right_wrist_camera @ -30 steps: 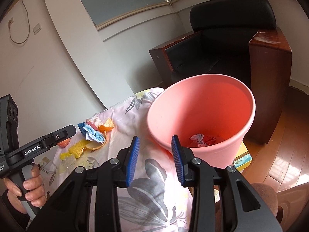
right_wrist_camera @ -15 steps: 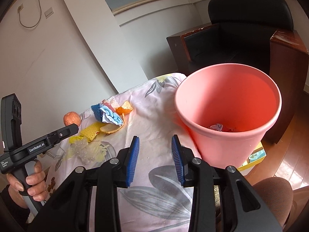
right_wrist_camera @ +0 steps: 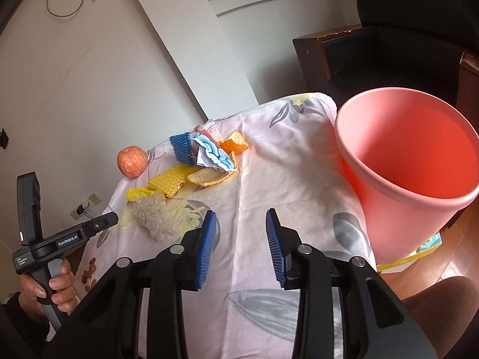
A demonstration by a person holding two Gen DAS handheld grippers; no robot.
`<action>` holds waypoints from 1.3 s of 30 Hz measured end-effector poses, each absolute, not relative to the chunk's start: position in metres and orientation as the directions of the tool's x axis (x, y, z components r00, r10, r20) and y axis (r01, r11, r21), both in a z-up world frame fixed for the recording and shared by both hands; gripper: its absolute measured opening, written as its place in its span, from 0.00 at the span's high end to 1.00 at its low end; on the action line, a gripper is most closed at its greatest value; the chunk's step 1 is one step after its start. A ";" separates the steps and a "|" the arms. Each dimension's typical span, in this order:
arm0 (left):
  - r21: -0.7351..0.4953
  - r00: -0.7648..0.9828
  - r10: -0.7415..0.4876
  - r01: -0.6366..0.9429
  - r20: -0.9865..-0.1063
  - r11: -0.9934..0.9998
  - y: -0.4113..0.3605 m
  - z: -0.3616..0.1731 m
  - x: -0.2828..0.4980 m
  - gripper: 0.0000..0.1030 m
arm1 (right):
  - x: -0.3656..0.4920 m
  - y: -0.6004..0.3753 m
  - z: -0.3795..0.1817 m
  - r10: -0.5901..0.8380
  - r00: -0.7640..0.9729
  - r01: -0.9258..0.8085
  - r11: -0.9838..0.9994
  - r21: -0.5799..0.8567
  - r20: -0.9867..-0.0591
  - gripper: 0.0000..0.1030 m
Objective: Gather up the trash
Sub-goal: 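Move both tools back over the remaining trash on the table, then grasp the blue-and-white patterned paper with the right tool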
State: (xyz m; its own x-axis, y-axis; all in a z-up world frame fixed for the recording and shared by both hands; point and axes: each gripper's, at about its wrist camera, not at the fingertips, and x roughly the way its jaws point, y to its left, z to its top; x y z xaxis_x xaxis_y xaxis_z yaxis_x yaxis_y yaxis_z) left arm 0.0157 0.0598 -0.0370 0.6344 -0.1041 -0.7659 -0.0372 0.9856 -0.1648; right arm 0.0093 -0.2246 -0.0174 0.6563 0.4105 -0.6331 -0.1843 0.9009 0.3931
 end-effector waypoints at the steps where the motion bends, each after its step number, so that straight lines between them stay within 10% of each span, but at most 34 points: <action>1: -0.177 0.634 -0.112 -0.040 -0.766 0.983 0.063 -0.038 0.015 0.50 | 0.010 -0.223 -0.018 0.413 0.651 -0.188 0.901 0.392 -0.637 0.66; 21: -0.231 0.518 -0.131 -0.135 -0.846 0.963 0.011 -0.069 0.056 0.42 | 0.025 -0.220 -0.031 0.403 0.633 -0.164 0.904 0.394 -0.661 0.66; 25: -0.257 0.526 -0.154 -0.129 -0.837 0.958 0.018 -0.068 0.052 0.58 | 0.029 -0.223 -0.035 0.412 0.622 -0.162 0.899 0.406 -0.666 0.66; 39: -0.222 0.604 -0.172 -0.008 -0.778 0.975 0.036 -0.037 0.030 0.61 | 0.073 -0.187 -0.007 0.468 0.639 -0.286 0.882 0.375 -0.610 0.66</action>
